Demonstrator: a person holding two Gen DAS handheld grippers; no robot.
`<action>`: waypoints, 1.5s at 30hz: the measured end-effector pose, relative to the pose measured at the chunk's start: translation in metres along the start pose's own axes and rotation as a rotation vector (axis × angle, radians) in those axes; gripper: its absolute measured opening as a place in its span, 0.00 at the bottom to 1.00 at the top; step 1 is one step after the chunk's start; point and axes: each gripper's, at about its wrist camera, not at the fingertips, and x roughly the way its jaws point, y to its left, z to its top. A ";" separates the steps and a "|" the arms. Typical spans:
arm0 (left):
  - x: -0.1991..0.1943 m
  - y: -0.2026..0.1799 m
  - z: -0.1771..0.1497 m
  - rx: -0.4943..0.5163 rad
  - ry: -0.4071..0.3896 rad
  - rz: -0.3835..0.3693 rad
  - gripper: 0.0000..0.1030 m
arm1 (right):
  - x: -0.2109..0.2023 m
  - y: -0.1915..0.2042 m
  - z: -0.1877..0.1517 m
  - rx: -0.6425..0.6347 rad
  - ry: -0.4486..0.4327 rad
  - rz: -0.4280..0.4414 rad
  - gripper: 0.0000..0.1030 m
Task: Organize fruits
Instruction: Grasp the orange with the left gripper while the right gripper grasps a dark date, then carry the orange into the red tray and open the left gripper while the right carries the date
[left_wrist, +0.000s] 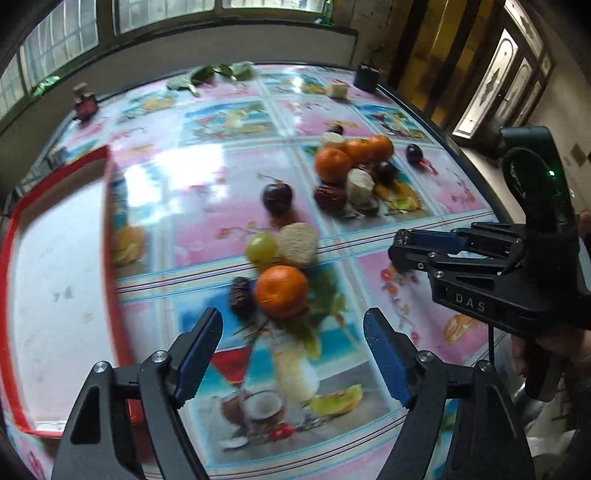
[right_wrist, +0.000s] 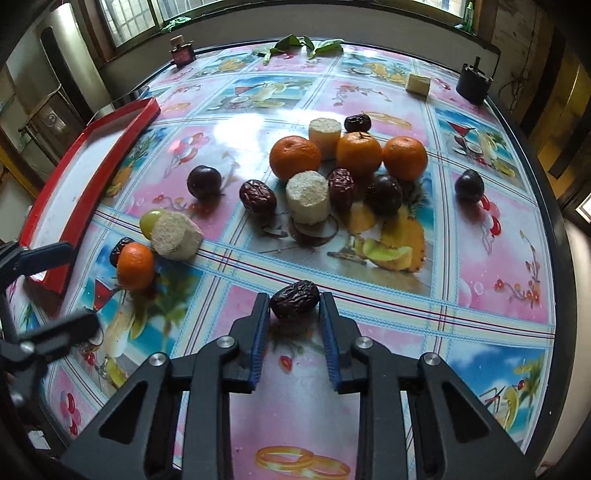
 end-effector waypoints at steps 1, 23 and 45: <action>0.001 -0.001 0.002 -0.003 0.003 -0.019 0.76 | -0.002 -0.002 -0.001 0.007 0.000 0.004 0.28; 0.036 -0.013 0.017 0.062 0.077 0.044 0.33 | -0.013 -0.031 -0.017 0.085 -0.019 0.065 0.28; -0.044 -0.013 -0.023 -0.072 -0.072 0.099 0.33 | -0.035 0.021 -0.029 0.021 0.008 0.086 0.28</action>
